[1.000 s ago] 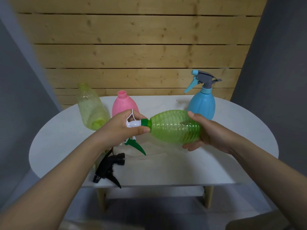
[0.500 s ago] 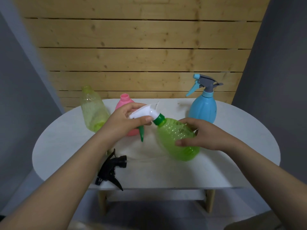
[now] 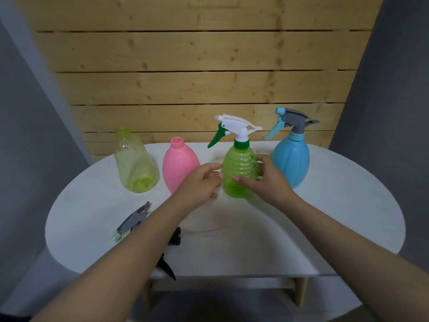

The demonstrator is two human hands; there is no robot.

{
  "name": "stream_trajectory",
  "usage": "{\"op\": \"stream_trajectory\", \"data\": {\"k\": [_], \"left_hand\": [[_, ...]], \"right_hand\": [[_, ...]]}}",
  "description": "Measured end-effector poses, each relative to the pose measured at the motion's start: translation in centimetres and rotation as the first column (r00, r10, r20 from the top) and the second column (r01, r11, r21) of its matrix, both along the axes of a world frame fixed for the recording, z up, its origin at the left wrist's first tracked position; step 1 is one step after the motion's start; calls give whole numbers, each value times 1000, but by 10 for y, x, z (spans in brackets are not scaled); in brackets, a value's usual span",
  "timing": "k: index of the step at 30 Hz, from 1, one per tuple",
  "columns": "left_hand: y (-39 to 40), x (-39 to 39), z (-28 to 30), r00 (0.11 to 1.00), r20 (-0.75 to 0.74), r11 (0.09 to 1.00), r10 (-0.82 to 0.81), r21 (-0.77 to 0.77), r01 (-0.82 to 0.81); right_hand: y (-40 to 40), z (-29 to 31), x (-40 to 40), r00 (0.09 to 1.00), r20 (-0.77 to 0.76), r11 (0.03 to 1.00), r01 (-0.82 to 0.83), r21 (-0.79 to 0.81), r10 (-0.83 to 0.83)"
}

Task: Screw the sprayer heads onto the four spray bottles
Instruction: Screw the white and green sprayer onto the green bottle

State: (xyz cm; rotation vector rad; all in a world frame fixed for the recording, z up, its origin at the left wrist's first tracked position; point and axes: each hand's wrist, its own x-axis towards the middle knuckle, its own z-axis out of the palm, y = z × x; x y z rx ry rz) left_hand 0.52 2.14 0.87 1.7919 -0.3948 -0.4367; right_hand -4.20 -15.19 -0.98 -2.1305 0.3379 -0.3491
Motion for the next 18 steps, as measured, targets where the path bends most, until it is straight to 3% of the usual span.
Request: {"op": "stream_trajectory", "data": {"k": [4,13,15,18], "left_hand": [[-5,3,-1,1000,2,996,23,83,-23],[-6,3,0,1000,-25,997,19,74,-17],[-5,-1,1,995,61,992,80,92,-85],[3,-8,2,910,353,971,218,17,-239]], "right_hand": [[4,-6,8,999,-3,999,-38,37,38],[6,-7,12,996,-24,994,-83,67,85],[6,-6,11,997,-52,996,-55,63,58],[9,-6,5,994,-61,996,87,5,-86]]}}
